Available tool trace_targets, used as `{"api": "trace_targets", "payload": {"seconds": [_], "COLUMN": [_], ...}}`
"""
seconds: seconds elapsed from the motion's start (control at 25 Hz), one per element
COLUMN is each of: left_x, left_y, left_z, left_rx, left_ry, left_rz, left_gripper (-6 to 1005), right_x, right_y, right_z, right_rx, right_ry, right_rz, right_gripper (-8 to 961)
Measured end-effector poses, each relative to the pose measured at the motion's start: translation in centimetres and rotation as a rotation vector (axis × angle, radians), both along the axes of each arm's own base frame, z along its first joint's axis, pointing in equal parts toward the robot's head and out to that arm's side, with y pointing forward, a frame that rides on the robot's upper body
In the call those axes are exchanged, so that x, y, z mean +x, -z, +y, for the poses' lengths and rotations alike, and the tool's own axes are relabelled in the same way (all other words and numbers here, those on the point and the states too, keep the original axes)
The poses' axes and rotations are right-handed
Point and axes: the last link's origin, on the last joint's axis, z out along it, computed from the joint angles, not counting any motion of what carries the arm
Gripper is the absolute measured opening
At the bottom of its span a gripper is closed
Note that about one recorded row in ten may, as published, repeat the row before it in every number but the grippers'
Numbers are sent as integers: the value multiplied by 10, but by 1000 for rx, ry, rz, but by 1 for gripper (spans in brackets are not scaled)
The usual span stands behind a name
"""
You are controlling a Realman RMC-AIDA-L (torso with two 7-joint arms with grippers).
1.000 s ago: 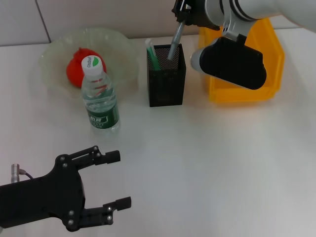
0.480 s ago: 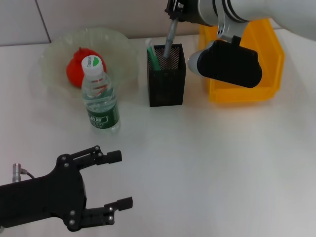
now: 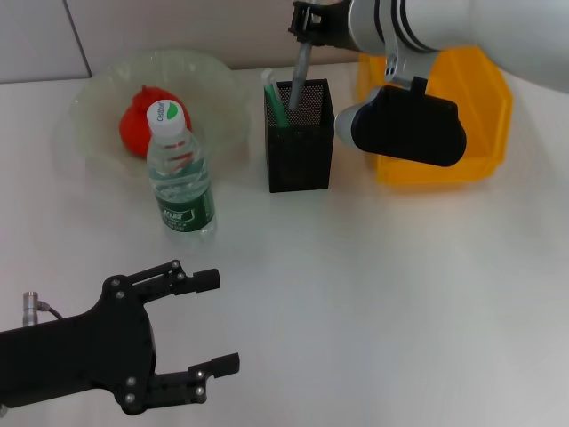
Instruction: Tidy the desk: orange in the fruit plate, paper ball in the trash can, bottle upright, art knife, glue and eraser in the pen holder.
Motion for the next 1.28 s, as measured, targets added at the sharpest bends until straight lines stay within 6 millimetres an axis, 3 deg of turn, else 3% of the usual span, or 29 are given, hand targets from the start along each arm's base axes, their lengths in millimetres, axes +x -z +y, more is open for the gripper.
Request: {"api": "trace_targets", "payload": {"seconds": [1.28], "left_x": [3], "left_y": [0], "left_z": [3], "left_rx": [32], "left_ry": [33], "left_rz": [-9], "left_gripper": [793], "right_x": [7], "right_y": [10], "right_z": [-5], "right_rx": [5], "right_ry": [18], "right_rz": [51], "right_gripper": [136]}}
